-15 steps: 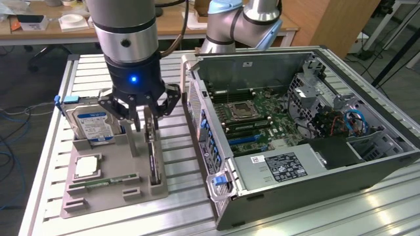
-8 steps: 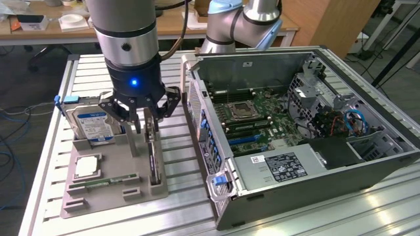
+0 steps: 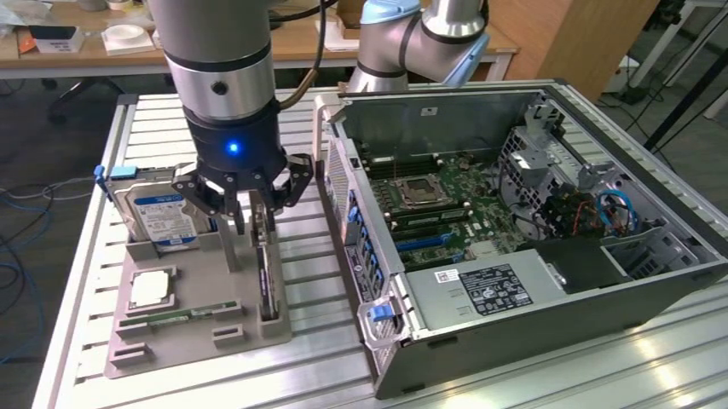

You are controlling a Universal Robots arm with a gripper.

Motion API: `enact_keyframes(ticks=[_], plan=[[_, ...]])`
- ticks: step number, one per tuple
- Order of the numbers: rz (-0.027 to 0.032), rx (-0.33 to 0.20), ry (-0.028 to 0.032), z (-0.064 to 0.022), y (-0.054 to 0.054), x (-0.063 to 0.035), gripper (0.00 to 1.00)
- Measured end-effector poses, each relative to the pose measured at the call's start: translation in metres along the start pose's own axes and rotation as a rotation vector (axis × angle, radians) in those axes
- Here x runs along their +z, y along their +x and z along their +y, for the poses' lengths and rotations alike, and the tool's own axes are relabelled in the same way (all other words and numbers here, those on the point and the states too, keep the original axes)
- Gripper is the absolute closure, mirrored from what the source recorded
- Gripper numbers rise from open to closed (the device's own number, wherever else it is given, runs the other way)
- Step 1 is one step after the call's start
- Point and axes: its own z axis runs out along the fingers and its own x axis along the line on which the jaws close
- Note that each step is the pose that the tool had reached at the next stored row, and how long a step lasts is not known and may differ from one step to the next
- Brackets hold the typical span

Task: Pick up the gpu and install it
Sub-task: 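Pick up the gpu and move the gpu toward the slot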

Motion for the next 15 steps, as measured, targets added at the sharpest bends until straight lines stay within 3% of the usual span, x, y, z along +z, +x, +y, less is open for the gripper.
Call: enact_keyframes(ticks=[15], plan=[[-0.0002, 0.0, -0.0002, -0.0004, 0.0002, 0.0086, 0.58]])
